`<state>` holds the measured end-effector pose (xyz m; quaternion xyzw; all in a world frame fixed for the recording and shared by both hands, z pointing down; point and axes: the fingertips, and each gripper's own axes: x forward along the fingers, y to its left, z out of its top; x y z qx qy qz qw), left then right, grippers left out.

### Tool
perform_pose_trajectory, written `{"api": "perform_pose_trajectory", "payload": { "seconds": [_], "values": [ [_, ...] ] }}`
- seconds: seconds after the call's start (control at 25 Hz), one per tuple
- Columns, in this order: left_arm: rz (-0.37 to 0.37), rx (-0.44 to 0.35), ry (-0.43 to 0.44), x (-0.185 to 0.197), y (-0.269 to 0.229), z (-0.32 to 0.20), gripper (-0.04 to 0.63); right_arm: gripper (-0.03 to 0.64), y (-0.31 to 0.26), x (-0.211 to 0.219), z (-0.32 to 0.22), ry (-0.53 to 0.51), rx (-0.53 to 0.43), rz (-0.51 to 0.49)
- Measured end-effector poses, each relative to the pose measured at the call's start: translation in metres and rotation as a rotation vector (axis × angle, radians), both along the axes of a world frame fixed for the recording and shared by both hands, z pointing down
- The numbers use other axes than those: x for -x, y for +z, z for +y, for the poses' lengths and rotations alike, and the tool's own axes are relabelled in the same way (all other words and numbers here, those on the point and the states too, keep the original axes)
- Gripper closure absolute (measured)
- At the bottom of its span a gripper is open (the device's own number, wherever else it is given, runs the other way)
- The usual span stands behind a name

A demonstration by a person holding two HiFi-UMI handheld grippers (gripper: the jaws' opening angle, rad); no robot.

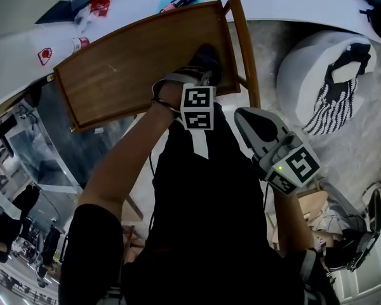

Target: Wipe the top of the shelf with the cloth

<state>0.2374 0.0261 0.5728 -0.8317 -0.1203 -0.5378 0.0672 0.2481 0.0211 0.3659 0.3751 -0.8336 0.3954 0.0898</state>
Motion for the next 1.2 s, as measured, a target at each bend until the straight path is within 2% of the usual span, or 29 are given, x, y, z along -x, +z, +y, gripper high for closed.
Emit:
{"api": "perform_pose_trajectory", "payload": {
  "seconds": [0.4,0.52,0.76,1.2],
  "values": [
    [0.035,0.026,-0.053,-0.015,-0.006,0.003,0.560,0.614,-0.014,-0.001,-0.003,0.007,-0.034,0.025],
    [0.069,0.023,-0.093,-0.011,-0.021,-0.005,0.560,0.614,-0.022,0.003,-0.007,0.006,-0.054,0.030],
    [0.235,0.057,-0.231,0.011,-0.095,-0.026,0.560,0.614,-0.049,0.013,-0.026,-0.002,-0.119,0.043],
    [0.500,-0.064,-0.534,0.100,-0.238,-0.071,0.560,0.614,-0.107,0.066,-0.053,-0.073,-0.253,0.046]
  ]
}}
